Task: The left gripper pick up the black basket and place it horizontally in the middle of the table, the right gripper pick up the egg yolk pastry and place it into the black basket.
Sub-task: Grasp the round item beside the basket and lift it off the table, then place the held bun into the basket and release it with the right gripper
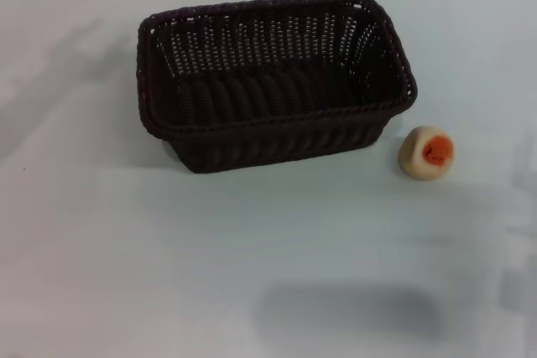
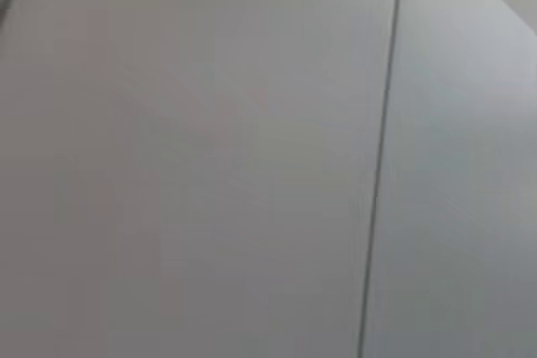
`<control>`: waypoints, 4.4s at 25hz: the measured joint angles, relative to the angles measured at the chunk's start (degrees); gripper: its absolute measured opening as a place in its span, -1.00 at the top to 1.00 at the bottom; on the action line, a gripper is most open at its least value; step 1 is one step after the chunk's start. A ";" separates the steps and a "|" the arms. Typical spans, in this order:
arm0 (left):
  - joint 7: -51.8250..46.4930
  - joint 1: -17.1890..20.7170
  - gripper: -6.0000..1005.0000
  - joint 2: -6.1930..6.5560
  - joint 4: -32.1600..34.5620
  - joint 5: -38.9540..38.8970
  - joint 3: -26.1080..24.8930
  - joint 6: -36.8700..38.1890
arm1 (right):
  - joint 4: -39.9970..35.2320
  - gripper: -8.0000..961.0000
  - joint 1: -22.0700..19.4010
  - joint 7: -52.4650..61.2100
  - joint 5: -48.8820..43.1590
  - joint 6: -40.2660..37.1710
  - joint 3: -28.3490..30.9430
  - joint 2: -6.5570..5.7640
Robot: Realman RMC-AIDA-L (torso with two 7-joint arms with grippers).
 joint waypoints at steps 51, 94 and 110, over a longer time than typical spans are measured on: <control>1.31 4.15 -0.20 0.05 5.95 -5.95 -5.20 -6.30 | -4.30 -0.27 7.71 5.51 2.18 33.20 -4.67 0.05; 1.21 4.06 -0.20 0.05 5.95 -6.12 -6.48 -7.34 | -0.25 0.83 4.01 -0.04 2.24 12.40 -3.66 -0.17; 0.74 4.25 -0.20 0.05 5.50 -6.49 -6.59 -7.34 | 4.75 0.85 7.68 -11.64 -11.48 9.30 -4.10 -0.53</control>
